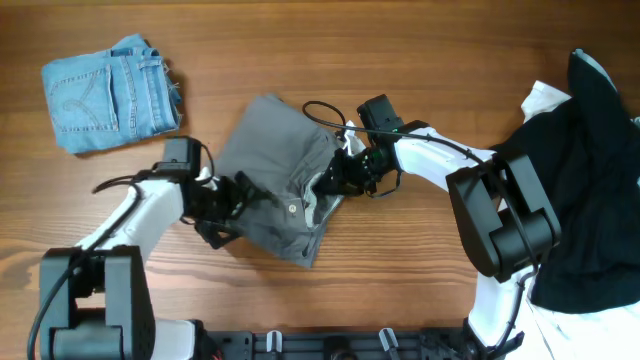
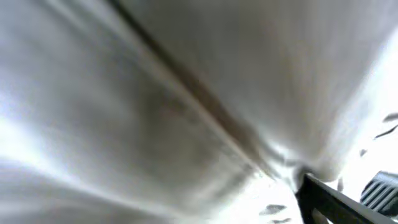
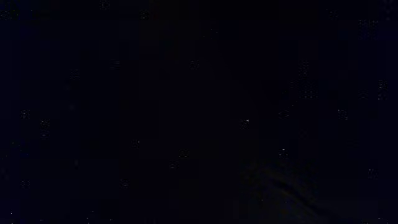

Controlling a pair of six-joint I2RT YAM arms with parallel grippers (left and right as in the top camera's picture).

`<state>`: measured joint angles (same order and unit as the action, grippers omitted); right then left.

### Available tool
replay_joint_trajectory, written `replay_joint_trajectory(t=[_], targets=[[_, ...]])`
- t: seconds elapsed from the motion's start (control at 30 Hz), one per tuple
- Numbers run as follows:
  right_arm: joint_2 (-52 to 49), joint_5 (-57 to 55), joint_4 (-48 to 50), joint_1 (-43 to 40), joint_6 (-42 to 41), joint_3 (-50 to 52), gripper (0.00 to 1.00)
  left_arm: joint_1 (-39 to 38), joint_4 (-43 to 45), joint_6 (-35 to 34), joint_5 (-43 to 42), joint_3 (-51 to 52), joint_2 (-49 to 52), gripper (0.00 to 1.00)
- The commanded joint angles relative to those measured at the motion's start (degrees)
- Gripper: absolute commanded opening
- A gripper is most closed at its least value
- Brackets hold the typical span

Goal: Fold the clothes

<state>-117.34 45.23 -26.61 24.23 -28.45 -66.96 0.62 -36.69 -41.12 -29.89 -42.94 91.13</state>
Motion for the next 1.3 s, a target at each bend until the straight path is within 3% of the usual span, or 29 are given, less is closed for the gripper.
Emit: replay_joint_trajectory(t=[0.0,0.13,0.23,0.27,0.3,0.33,0.37,0.4,0.43,0.47,0.6,0.73,0.8,0.9,0.97,1.13,1.27], targets=[[-1.92,-0.13,0.22,0.57,0.63,0.22,0.22,2.49,1.36,0.79,4.04,3.41,0.17,1.00],[-1.92,-0.13,0.07,0.57,1.07,0.22,0.22,2.49,21.51,0.81,-1.86,14.03,0.20,1.00],[-1.92,-0.13,0.48,0.50,1.05,0.22,0.22,2.49,26.47,0.76,-4.07,15.19,0.20,0.99],[-1.92,-0.09,0.42,0.50,1.05,0.22,0.22,2.49,28.92,0.35,-6.01,15.19,0.17,0.94],[-1.90,0.46,0.44,0.50,1.07,0.22,0.22,2.49,33.38,-0.11,-8.90,15.19,0.20,0.72],[-1.92,0.74,0.44,0.50,1.09,0.22,0.21,2.49,35.80,-0.13,-9.77,15.19,0.17,0.60],[-1.92,0.74,0.42,0.50,1.07,0.22,0.21,2.49,38.32,0.11,-9.51,15.17,0.17,0.40],[-1.90,0.79,0.00,0.50,1.03,0.20,0.20,2.49,38.71,1.44,-9.01,15.17,0.17,0.13],[-1.60,0.74,-0.70,0.50,1.09,0.20,0.20,3.02,37.99,5.05,-8.85,15.15,0.15,0.04],[-0.98,0.76,-1.42,0.46,1.55,0.20,0.20,4.31,35.39,6.67,-8.04,14.88,0.11,0.04],[6.23,0.96,-2.62,0.46,10.49,0.20,0.23,13.84,14.40,21.24,-1.75,8.90,0.04,0.04],[8.17,0.24,4.26,0.59,7.76,0.22,0.25,18.43,6.12,27.71,-0.42,0.39,0.04,0.14],[7.19,0.26,7.67,1.40,6.95,0.22,0.25,18.14,5.55,27.91,-0.46,-2.69,0.04,0.31],[5.05,-2.10,9.90,4.72,6.29,0.22,0.25,15.58,3.04,27.89,-0.44,-3.23,0.09,0.79],[3.21,-4.42,10.03,6.71,3.91,0.22,0.24,14.36,0.98,27.91,-0.42,-3.10,0.09,0.90],[-2.56,-5.66,10.12,7.43,-10.67,0.22,0.23,12.20,2.40,27.91,0.00,-2.78,0.61,0.99],[-3.21,-4.66,10.62,7.43,-10.71,0.22,0.23,8.83,10.86,25.11,-0.09,-1.05,4.52,0.97]])
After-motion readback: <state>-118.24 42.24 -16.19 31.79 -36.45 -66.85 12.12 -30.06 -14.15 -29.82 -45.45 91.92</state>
